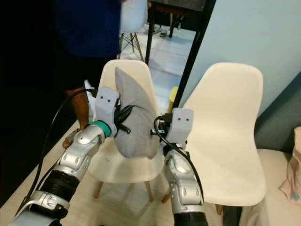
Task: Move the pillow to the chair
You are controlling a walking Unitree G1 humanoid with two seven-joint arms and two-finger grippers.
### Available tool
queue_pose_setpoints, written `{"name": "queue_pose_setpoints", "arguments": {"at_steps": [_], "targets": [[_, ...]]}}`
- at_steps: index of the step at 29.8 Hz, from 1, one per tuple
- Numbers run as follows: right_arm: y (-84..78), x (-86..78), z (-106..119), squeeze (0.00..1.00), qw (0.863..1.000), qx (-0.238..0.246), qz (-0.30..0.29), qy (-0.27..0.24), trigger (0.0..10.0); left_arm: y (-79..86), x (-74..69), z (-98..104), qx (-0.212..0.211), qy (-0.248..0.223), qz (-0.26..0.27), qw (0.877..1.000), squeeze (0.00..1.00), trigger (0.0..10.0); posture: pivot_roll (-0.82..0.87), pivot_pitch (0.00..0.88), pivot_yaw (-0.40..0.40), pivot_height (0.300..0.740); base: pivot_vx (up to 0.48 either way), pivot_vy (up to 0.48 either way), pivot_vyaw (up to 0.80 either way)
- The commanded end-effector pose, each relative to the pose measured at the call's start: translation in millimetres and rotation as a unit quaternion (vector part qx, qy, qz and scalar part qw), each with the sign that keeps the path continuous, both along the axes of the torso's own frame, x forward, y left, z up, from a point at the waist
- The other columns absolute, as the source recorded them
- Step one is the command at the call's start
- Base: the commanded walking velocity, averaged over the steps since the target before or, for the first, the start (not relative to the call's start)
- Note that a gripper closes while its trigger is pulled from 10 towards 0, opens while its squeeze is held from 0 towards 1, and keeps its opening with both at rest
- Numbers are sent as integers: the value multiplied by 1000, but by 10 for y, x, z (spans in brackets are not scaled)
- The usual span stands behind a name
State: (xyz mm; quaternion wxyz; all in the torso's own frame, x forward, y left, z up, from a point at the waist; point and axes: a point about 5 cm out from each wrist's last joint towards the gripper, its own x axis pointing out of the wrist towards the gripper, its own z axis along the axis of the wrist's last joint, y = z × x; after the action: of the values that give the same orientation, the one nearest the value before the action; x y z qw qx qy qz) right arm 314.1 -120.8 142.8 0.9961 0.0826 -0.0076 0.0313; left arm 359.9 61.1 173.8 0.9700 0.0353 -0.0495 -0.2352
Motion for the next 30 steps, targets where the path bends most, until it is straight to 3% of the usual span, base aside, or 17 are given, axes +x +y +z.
{"name": "queue_pose_setpoints", "arguments": {"at_steps": [1,11,30], "targets": [[-29,-29,-28,0,1000,2,-7,8,10000,-53,-15,83,-3,-31,-10,999,0,10000,-8,36,49,665,0,0,0],[5,-1,-25,0,1000,4,0,10,10000,-53,-95,-96,3,-23,-2,1000,0,10000,0,38,40,635,0,0,0],[6,-2,-10,0,1000,14,1,5,10000,68,-59,-151,25,-32,14,999,0,10000,3,32,40,615,0,0,0]]}}
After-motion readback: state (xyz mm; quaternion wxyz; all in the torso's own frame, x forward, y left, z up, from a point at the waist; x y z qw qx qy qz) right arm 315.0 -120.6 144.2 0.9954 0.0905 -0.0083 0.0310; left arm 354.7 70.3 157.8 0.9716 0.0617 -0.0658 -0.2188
